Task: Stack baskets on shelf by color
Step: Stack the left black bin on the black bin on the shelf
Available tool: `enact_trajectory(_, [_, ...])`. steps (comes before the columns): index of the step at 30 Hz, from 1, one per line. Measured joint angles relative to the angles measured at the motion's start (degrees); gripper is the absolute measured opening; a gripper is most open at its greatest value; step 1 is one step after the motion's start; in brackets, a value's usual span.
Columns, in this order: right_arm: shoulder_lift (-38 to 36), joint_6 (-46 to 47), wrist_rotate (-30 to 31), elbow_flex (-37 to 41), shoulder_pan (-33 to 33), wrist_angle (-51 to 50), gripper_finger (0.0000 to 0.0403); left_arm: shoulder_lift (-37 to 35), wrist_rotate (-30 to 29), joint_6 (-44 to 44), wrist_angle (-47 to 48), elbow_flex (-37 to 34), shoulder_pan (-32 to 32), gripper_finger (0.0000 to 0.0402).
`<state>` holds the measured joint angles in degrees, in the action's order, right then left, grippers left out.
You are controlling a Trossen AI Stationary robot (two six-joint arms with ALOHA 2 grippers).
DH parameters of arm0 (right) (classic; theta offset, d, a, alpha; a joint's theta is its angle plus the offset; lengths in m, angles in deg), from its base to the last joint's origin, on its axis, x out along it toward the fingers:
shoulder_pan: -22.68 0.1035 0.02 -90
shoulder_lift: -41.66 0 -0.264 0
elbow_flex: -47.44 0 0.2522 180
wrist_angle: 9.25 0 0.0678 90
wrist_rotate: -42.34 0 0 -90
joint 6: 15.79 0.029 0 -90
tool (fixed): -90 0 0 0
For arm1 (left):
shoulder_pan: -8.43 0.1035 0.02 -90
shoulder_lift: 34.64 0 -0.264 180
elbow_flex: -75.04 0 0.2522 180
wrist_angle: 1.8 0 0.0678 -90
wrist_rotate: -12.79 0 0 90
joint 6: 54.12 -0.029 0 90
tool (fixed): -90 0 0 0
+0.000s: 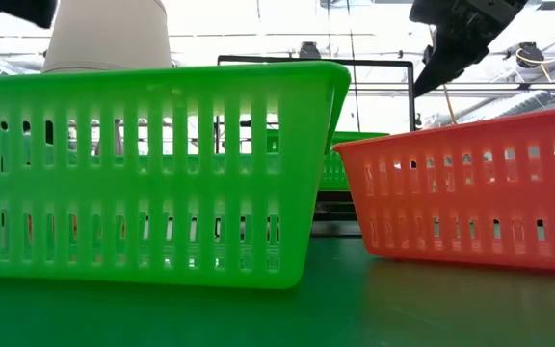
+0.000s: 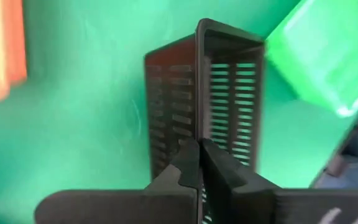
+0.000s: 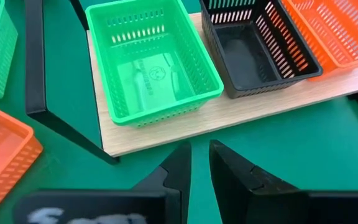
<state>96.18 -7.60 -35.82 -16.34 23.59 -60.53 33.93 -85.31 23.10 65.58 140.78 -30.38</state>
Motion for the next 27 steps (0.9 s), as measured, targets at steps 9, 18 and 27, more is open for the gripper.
enact_trajectory(9, [0.00,-6.73,0.07,0.00,-0.04,0.00,0.0054,-12.24,-0.13,-27.10,8.67,9.62,14.92,0.0003])
enact_trajectory(18, [-1.36,-16.47,1.68,0.00,-0.04,2.16,0.0054,-6.48,-7.50,-57.60,19.31,32.22,30.48,0.0001])
enact_trajectory(27, [-6.52,-18.39,1.87,0.00,-0.07,2.89,0.0054,10.90,0.86,-86.83,19.54,50.90,45.77,0.0001])
